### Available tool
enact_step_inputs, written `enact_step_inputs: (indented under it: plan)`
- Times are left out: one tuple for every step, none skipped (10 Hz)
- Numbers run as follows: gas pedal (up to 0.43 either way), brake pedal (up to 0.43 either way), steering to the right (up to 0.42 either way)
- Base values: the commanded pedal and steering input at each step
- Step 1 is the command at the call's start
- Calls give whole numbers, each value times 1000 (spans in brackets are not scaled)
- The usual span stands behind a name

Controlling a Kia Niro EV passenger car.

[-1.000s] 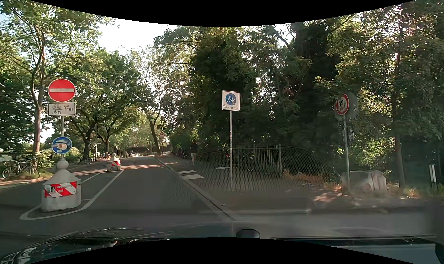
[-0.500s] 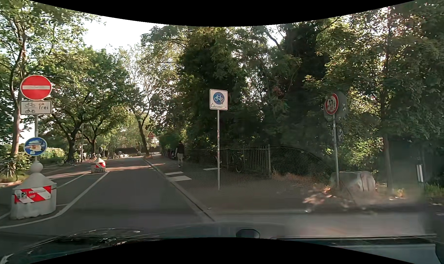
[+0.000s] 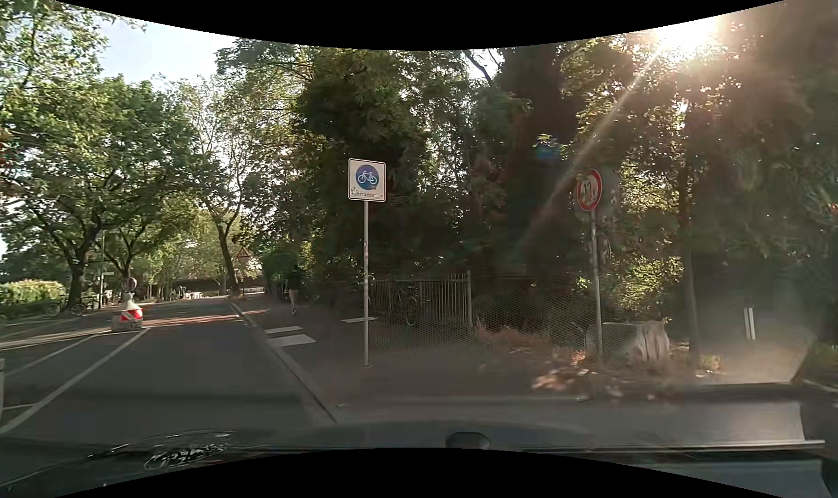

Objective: Follow the waypoints while adhering to traffic rules and regulations

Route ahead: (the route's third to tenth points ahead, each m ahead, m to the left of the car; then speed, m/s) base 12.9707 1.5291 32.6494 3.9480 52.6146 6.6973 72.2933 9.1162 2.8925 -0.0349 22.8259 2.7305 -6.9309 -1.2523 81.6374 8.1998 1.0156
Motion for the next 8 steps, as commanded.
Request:
enact_step_inputs:
  plan:
    - [28,0,749]
    - [47,0,760]
    - [47,0,765]
    - [47,0,764]
    - [47,0,763]
    - [47,0,762]
    - [59,0,759]
    - [59,0,759]
